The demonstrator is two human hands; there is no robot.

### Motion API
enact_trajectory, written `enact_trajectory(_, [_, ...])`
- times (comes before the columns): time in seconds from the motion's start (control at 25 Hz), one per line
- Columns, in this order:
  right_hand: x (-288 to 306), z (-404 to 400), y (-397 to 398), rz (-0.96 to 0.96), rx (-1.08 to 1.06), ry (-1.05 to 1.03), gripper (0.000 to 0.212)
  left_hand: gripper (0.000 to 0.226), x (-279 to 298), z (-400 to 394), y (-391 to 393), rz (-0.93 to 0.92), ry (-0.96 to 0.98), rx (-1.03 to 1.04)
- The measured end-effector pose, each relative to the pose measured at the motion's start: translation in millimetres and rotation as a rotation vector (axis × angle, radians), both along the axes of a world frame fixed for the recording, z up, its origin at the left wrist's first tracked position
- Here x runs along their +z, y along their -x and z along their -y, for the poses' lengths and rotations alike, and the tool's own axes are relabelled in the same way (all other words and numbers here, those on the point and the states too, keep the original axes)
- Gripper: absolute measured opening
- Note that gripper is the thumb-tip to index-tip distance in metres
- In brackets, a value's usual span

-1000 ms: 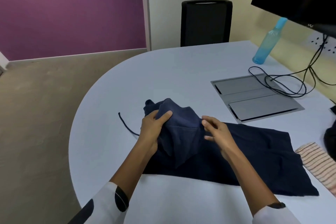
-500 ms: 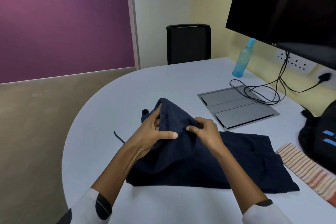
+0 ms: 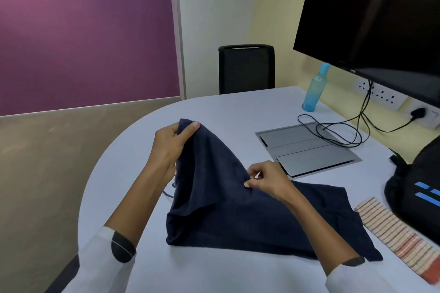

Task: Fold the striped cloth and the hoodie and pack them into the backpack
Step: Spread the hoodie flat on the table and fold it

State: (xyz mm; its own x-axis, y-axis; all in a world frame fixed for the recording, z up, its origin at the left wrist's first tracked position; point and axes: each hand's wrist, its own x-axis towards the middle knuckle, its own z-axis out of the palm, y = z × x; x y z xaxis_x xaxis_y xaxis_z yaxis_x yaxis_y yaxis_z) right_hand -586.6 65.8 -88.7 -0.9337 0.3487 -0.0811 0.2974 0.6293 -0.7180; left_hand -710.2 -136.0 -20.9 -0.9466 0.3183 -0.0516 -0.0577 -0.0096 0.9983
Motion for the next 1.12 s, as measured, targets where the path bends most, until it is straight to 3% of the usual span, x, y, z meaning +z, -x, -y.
enact_trajectory(0.04, [-1.4, -6.5, -2.9, -0.026, -0.031, 0.001, 0.003, 0.022, 1.1, 1.3, 1.2, 0.007, -0.015, 0.002])
enact_trajectory(0.2, [2.4, -29.8, -6.9, -0.255, -0.187, 0.167, 0.008, 0.027, 3.1, 10.9, -0.6, -0.029, -0.018, -0.008])
enact_trajectory(0.32, [1.4, -35.6, -4.2, -0.35, -0.255, 0.359, 0.01, 0.014, 10.0, 12.2, -5.5, -0.156, 0.095, 0.159])
enact_trajectory(0.44, [-0.6, -37.6, -1.2, -0.384, -0.271, 0.425, 0.01, 0.004, 17.4, 5.5, -7.4, -0.231, 0.108, 0.211])
enact_trajectory(0.52, [1.5, -41.4, 1.2, -0.423, -0.306, 0.452, 0.012, 0.013, 22.8, -0.5, -4.8, -0.423, 0.2, 0.213])
enact_trajectory(0.6, [6.8, -48.0, 4.8, -0.427, -0.345, 0.406, 0.013, 0.026, 32.1, -8.3, -0.1, -0.732, 0.429, 0.225])
enact_trajectory(0.68, [15.1, -51.7, 6.7, -0.394, -0.383, 0.33, 0.008, 0.036, 44.4, -19.5, 2.3, -0.845, 0.574, 0.236])
enact_trajectory(0.76, [26.4, -46.9, 6.7, -0.396, -0.401, 0.232, 0.004, 0.041, 52.8, -30.6, 7.9, -0.73, 0.587, 0.194])
enact_trajectory(0.92, [54.9, -18.4, 9.2, -0.465, -0.165, 0.192, 0.025, 0.021, 48.6, -46.1, 15.5, -0.26, 0.244, -0.251])
enact_trajectory(1.0, [60.0, -7.5, 16.7, -0.41, -0.052, 0.162, 0.03, 0.021, 41.1, -48.9, 11.9, -0.172, 0.11, -0.453])
enact_trajectory(1.12, [57.8, -3.7, 26.1, -0.422, -0.078, 0.101, 0.017, 0.022, 34.0, -49.4, 11.5, -0.138, 0.054, -0.608])
